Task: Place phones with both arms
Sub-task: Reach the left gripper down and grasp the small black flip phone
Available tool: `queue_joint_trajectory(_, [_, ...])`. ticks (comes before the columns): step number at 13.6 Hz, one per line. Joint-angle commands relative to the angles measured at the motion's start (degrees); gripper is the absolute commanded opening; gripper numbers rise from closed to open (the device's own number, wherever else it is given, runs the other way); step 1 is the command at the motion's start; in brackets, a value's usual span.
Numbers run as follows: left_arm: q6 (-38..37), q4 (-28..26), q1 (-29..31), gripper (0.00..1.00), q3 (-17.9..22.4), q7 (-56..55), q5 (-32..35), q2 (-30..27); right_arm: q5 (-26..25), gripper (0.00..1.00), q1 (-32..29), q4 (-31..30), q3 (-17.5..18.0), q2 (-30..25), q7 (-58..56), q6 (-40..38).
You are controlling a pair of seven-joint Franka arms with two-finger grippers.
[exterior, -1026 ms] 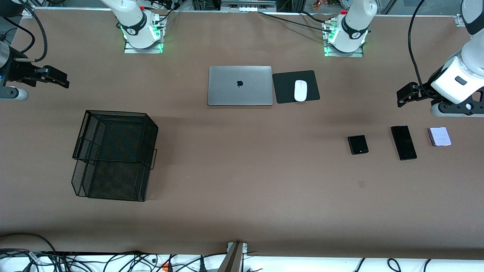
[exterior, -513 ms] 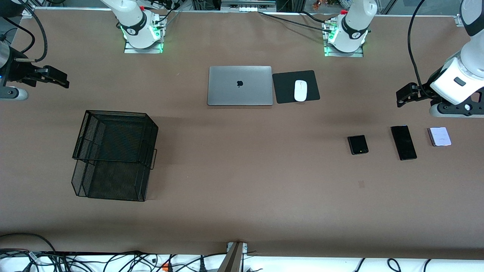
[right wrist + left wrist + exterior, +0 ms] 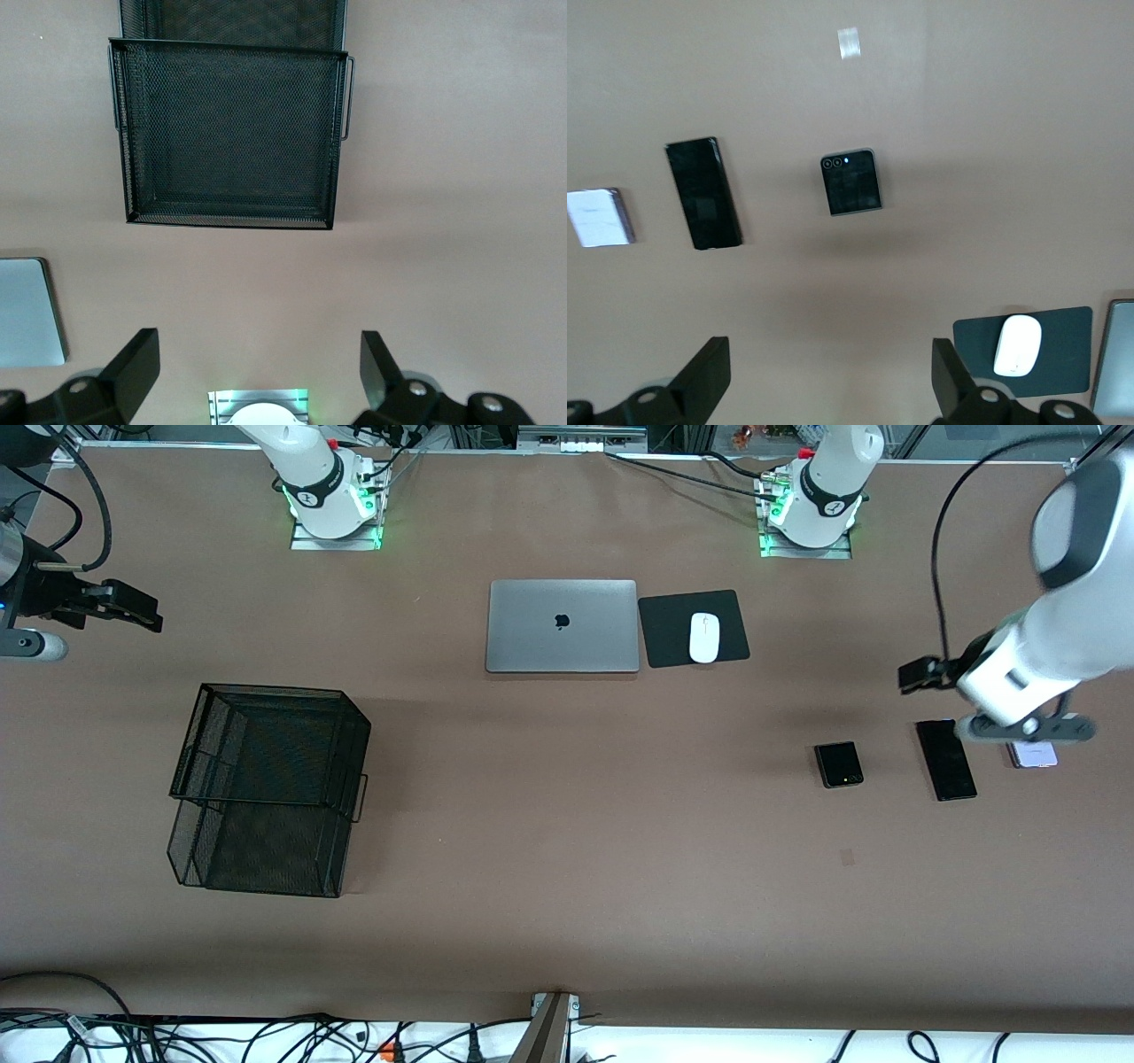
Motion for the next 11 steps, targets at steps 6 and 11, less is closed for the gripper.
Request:
queue_joint_trajectory(6, [32.0, -17.7, 1.6, 1.0, -0.2, -0.1, -0.8, 6.6, 0.8, 1.0, -0.7, -0.3, 0.3, -0.6, -0.3, -0.3])
queue_joint_trajectory(11, [46.3, -25.0, 3.0, 1.0, -0.2, -0.1, -0.8, 11.5, 0.8, 1.0, -0.7, -0.4, 0.4, -0.5, -0.3, -0.4])
